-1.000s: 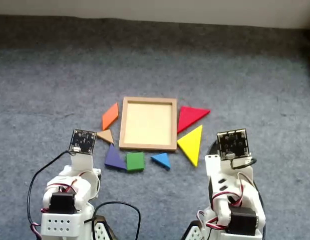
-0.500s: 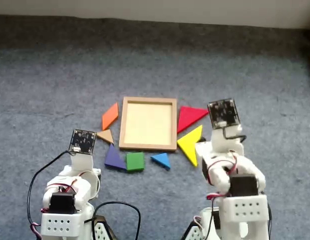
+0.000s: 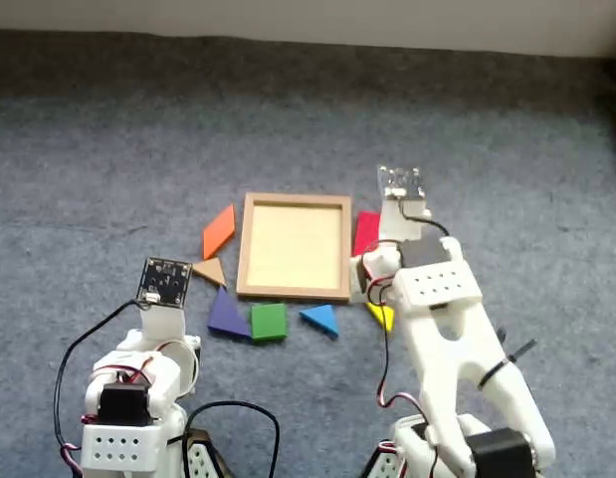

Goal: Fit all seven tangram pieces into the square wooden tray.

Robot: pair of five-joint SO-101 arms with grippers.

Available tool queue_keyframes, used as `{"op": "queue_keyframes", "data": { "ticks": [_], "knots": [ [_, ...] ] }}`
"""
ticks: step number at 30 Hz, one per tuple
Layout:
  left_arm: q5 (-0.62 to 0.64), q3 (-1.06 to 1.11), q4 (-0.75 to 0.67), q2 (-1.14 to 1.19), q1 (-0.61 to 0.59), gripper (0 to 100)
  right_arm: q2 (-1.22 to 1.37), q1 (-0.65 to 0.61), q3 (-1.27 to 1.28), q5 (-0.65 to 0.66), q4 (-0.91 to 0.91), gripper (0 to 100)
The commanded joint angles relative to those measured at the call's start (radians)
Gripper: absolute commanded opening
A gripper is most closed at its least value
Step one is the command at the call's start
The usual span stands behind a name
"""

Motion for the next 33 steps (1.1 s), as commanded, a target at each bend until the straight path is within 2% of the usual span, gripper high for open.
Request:
{"op": "queue_keyframes", "data": {
  "ticks": [1,15,33],
  "knots": [
    [0.008,0.019,0.003,-0.03,-0.012,1,0.096,-0.008,-0.124,-0.009,-0.024,37.1],
    [0.008,0.019,0.003,-0.03,-0.012,1,0.414,-0.012,-0.349,-0.005,-0.024,37.1],
    [0.008,0.019,0.003,-0.03,-0.012,1,0.472,-0.041,-0.366,-0.009,-0.091,37.1]
  ]
}}
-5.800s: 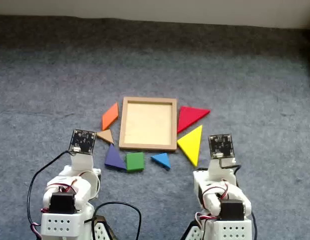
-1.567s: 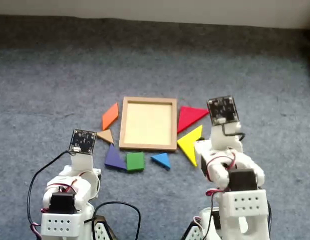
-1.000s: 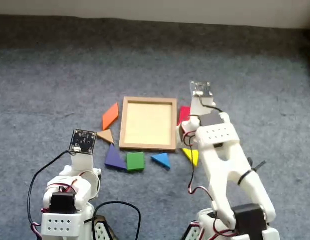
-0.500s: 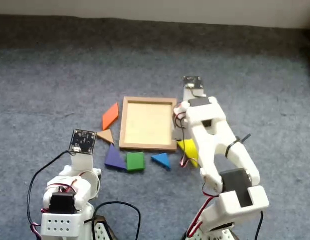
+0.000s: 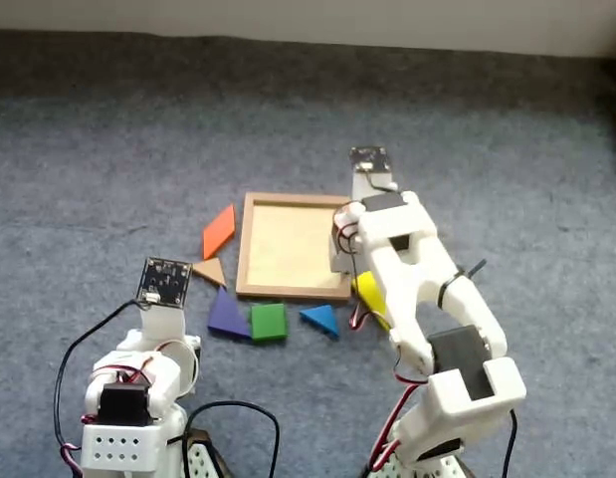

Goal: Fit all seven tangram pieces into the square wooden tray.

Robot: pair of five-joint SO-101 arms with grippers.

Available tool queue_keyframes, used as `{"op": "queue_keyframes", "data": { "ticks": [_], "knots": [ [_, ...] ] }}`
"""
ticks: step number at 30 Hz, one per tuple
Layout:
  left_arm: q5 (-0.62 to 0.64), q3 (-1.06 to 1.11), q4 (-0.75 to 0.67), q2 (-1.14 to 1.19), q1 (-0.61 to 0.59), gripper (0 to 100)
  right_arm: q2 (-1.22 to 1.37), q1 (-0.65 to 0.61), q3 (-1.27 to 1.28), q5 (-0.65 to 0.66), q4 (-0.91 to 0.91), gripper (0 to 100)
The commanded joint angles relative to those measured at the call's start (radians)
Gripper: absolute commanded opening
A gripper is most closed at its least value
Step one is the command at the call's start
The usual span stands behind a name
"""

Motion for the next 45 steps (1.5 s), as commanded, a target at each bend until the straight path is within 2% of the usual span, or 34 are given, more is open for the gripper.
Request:
{"op": "queue_keyframes", "data": {
  "ticks": [1,13,21,30,35,40,45],
  "knots": [
    [0.008,0.019,0.003,-0.03,-0.012,1,-0.015,0.008,-0.036,-0.006,-0.002,37.1],
    [0.008,0.019,0.003,-0.03,-0.012,1,-0.015,0.122,-0.036,-0.003,0.11,37.1],
    [0.008,0.019,0.003,-0.03,-0.012,1,-0.018,0.087,-0.038,0.055,0.11,37.1],
    [0.008,0.019,0.003,-0.03,-0.012,1,-0.016,0.07,-0.038,-0.091,-0.025,37.1],
    [0.008,0.019,0.003,-0.03,-0.012,1,-0.01,0.053,-0.036,-0.143,-0.027,37.1],
    [0.008,0.019,0.003,-0.03,-0.012,1,0.077,-0.013,-0.038,-0.137,-0.024,37.1],
    [0.008,0.019,0.003,-0.03,-0.012,1,0.091,0.028,-0.045,-0.135,0.082,37.1]
  ]
}}
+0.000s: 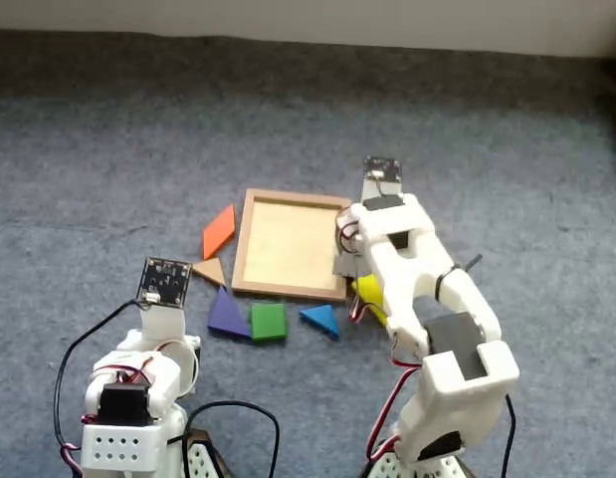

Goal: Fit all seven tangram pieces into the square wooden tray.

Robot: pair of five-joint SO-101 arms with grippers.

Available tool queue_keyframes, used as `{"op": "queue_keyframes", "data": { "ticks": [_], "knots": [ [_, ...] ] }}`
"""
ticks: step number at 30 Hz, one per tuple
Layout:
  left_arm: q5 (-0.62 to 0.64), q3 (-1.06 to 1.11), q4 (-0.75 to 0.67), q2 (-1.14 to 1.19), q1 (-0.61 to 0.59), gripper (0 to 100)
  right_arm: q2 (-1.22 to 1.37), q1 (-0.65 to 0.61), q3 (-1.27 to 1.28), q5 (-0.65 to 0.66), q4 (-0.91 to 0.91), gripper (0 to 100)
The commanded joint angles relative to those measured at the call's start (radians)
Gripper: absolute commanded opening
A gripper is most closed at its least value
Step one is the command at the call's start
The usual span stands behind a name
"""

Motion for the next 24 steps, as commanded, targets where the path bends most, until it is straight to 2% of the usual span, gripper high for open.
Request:
{"op": "queue_keyframes", "data": {
  "ticks": [1,5,9,15,19,24],
  "knots": [
    [0.008,0.019,0.003,-0.03,-0.012,1,-0.005,0.027,-0.03,-0.005,0.09,37.1],
    [0.008,0.019,0.003,-0.03,-0.012,1,-0.005,0.096,-0.031,0.0,0.157,37.1],
    [0.008,0.019,0.003,-0.03,-0.012,1,-0.007,0.139,-0.033,0.157,0.217,37.1],
    [0.008,0.019,0.003,-0.03,-0.012,1,-0.09,0.151,-0.025,0.307,0.22,37.1],
    [0.008,0.019,0.003,-0.03,-0.012,1,-0.211,0.145,0.03,0.417,0.183,37.1],
    [0.008,0.019,0.003,-0.03,-0.012,1,-0.343,0.145,0.22,0.572,0.021,37.1]
  ]
}}
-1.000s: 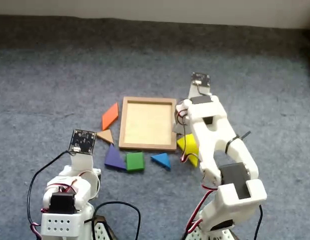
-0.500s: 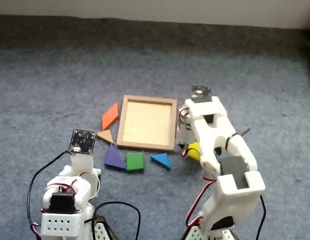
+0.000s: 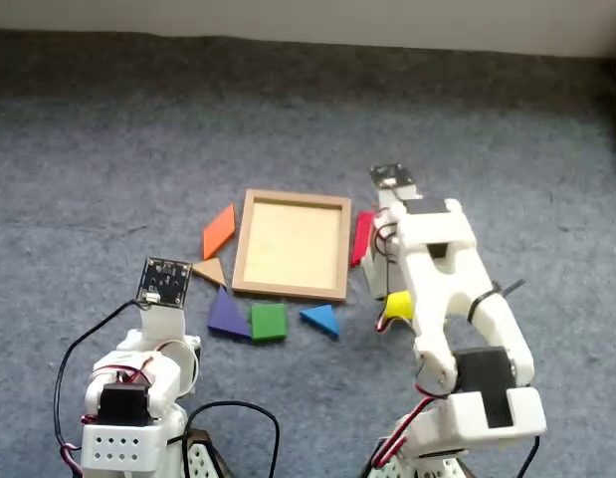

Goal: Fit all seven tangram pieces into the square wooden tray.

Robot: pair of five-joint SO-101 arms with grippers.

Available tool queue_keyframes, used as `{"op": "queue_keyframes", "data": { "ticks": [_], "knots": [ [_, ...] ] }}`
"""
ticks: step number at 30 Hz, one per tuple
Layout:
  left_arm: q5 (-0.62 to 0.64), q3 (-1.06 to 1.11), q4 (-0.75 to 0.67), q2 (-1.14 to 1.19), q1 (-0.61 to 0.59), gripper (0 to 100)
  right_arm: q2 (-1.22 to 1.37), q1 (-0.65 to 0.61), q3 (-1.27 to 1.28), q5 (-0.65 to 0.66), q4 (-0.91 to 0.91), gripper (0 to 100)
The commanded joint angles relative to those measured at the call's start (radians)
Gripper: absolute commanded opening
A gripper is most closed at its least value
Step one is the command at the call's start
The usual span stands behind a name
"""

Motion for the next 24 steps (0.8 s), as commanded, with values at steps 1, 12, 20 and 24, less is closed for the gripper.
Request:
{"op": "queue_keyframes", "data": {
  "ticks": [1,12,20,24],
  "knots": [
    [0.008,0.019,0.003,-0.03,-0.012,1,-0.127,0.012,0.102,0.104,-0.124,37.1],
    [0.008,0.019,0.003,-0.03,-0.012,1,-0.05,-0.044,0.191,0.207,-0.163,37.1],
    [0.008,0.019,0.003,-0.03,-0.012,1,-0.025,-0.03,0.188,0.245,-0.127,37.1],
    [0.008,0.019,0.003,-0.03,-0.012,1,-0.019,-0.016,0.133,0.245,-0.068,36.6]
  ]
}}
